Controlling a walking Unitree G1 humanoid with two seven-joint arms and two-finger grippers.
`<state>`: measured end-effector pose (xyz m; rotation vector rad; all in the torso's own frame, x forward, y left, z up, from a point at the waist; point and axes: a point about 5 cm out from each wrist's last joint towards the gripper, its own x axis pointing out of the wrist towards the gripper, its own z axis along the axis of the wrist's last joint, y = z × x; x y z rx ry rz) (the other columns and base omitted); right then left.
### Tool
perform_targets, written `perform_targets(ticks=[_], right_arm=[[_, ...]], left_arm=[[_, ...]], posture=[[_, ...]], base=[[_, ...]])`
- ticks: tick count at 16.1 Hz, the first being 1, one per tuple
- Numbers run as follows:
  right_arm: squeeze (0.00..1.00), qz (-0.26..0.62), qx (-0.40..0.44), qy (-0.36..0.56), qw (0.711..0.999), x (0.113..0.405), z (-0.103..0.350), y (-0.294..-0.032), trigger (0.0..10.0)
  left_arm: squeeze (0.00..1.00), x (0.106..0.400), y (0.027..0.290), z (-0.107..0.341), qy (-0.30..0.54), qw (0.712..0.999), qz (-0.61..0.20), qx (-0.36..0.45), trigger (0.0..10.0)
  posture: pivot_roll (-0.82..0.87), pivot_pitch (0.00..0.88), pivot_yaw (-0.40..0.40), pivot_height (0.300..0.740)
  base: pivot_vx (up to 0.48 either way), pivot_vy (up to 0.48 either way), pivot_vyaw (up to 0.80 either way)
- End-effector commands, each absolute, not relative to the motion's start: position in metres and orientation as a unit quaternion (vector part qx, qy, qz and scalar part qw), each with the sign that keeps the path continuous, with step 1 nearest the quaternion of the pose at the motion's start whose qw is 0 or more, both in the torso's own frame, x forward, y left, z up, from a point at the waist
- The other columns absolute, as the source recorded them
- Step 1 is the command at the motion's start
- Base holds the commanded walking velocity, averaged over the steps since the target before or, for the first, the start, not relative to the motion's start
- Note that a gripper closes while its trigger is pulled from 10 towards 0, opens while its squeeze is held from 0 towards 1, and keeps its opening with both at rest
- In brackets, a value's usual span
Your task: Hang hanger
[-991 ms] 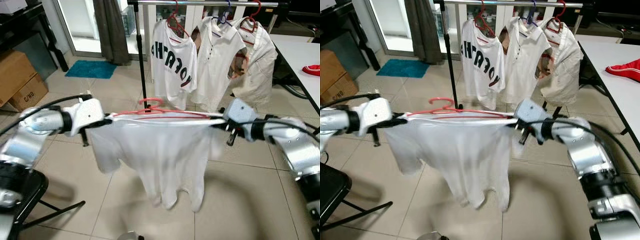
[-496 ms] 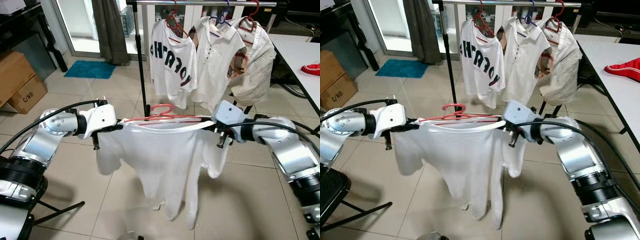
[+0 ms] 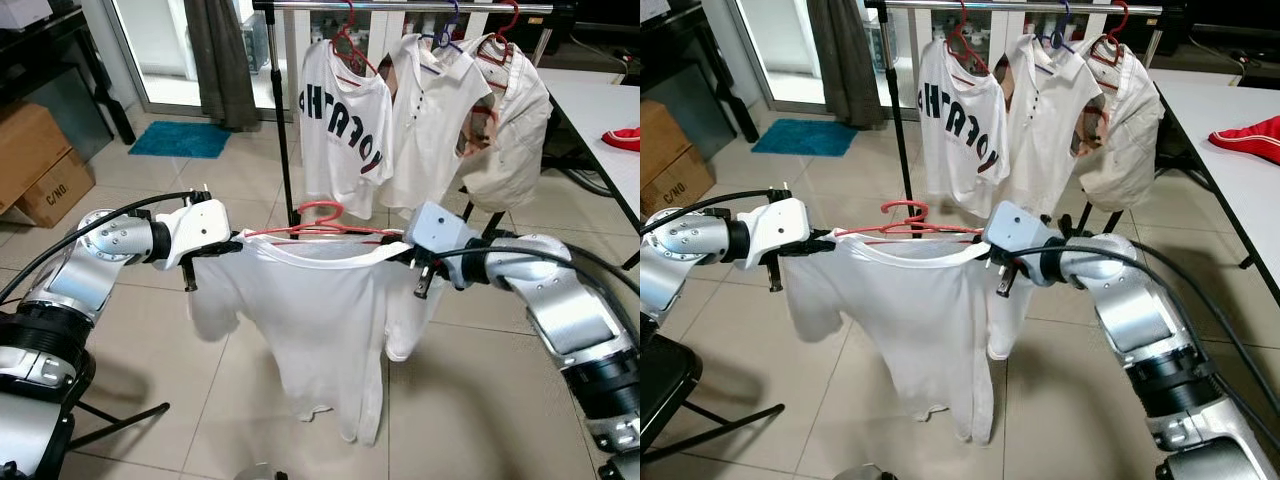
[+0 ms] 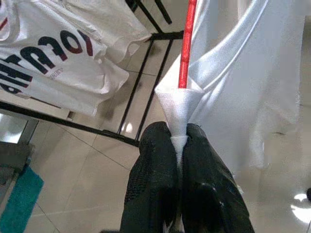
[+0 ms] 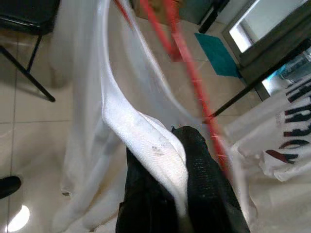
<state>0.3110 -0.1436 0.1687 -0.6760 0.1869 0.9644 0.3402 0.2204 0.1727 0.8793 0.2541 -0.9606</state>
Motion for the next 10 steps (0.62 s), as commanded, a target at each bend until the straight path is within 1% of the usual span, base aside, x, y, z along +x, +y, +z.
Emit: perform_targets(ticks=[1, 2, 3, 6, 8, 10], right_arm=[[0.0, 0.46, -0.308, 0.071, 0.83, 0.31, 0.174, -0.138, 10.0], [0.75, 0.466, -0.283, 0.069, 0.835, 0.308, 0.176, -0.136, 10.0], [1.0, 0.468, -0.275, 0.067, 0.837, 0.308, 0.178, -0.135, 10.0], [1.0, 0.48, -0.258, 0.061, 0.836, 0.305, 0.18, -0.137, 10.0], [1.0, 0.484, -0.242, 0.055, 0.839, 0.301, 0.182, -0.138, 10.0], [1.0, 0.501, -0.216, 0.047, 0.837, 0.296, 0.186, -0.137, 10.0]], left_arm=[[0.0, 0.343, 0.223, 0.182, 0.103, 0.796, -0.438, 0.405, 0.0], [0.0, 0.344, 0.224, 0.185, 0.097, 0.8, -0.434, 0.403, 0.0], [0.0, 0.346, 0.225, 0.188, 0.089, 0.804, -0.428, 0.402, 0.0], [0.0, 0.349, 0.227, 0.202, 0.054, 0.822, -0.42, 0.381, 0.0], [0.0, 0.349, 0.228, 0.204, 0.046, 0.823, -0.421, 0.378, 0.0], [0.0, 0.348, 0.229, 0.204, 0.044, 0.822, -0.424, 0.377, 0.0]], posture=[[-0.08, 0.0, 0.043, 0.74], [-0.08, 0.0, 0.042, 0.74], [-0.08, 0.0, 0.04, 0.74], [-0.09, 0.0, 0.039, 0.74], [-0.09, 0.0, 0.034, 0.74], [-0.09, 0.0, 0.031, 0.74]], base=[[0.0, 0.0, 0.0], [0.0, 0.0, 0.0], [0.0, 0.0, 0.0], [0.0, 0.0, 0.0], [0.0, 0.0, 0.0], [0.0, 0.0, 0.0]])
